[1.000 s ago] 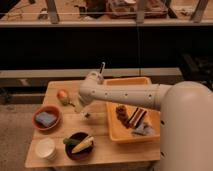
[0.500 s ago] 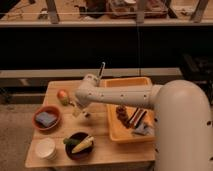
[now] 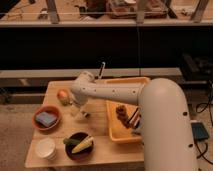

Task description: Place fork in table surface

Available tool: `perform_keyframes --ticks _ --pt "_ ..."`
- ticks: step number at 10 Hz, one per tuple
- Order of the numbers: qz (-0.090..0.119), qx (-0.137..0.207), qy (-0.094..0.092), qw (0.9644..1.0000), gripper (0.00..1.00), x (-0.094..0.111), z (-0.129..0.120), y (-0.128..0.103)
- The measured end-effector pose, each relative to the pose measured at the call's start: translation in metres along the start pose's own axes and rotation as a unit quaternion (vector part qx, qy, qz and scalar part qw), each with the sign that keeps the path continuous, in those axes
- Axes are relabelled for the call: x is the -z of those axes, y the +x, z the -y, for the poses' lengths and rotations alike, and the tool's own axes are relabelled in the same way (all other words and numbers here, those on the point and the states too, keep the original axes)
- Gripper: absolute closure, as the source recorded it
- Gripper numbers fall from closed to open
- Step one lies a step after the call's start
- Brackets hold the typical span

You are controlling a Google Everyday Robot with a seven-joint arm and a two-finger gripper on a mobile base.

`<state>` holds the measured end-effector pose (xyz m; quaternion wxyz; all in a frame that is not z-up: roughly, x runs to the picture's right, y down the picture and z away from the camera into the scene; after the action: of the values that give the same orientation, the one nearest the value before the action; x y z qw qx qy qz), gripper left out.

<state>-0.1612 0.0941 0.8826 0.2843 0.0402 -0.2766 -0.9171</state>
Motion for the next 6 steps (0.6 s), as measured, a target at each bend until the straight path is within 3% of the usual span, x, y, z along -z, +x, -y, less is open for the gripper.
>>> perform_keyframes --ticks 6 --pt "0.033 -0.002 0.012 0.9994 0.2 -0.032 0.009 0.005"
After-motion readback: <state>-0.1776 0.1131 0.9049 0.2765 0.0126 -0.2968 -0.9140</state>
